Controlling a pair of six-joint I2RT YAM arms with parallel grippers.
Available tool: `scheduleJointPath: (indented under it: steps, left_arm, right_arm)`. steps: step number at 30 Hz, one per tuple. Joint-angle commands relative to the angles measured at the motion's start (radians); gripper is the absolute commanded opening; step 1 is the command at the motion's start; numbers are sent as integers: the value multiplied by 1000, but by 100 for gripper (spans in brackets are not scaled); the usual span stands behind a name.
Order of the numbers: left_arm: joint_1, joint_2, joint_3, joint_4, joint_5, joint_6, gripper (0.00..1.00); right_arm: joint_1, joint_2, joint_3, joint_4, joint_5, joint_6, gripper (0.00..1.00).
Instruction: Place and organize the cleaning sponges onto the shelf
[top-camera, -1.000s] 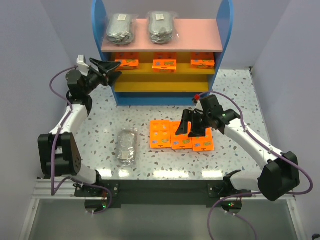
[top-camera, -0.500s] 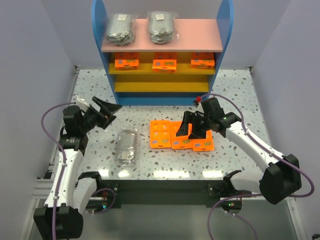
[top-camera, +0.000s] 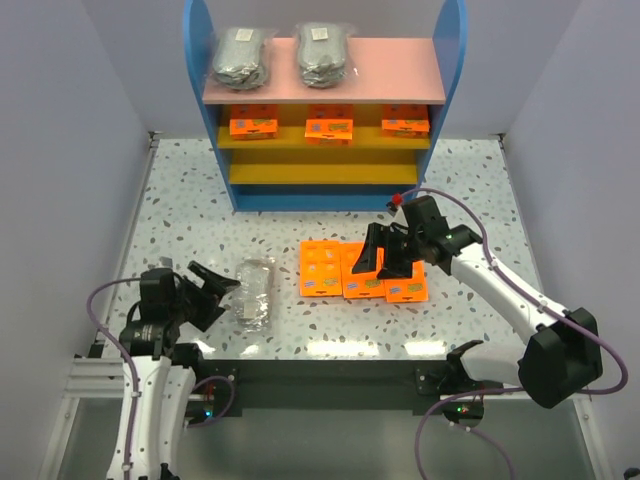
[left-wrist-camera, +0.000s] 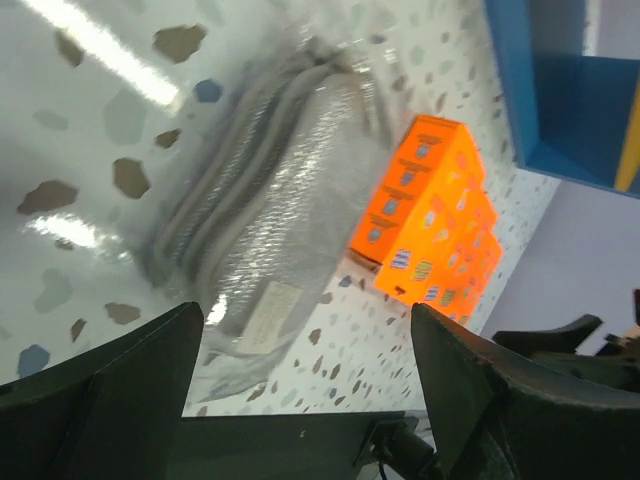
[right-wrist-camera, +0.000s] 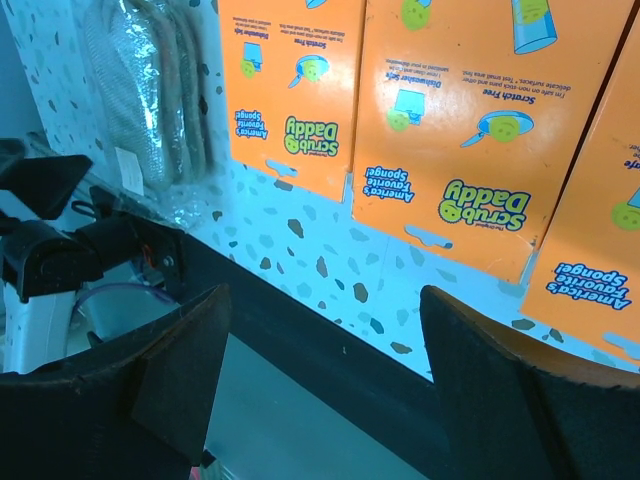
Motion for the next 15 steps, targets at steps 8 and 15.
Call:
scheduleJointPath:
  steps: [8, 15]
  left_arm:
    - [-54, 76, -244, 186, 82, -35, 83]
    - [-143, 207, -280, 436, 114, -95, 79]
  right_arm:
    - [0, -9, -18, 25, -59, -2, 80]
    - [32, -5, -46, 54, -94, 23, 80]
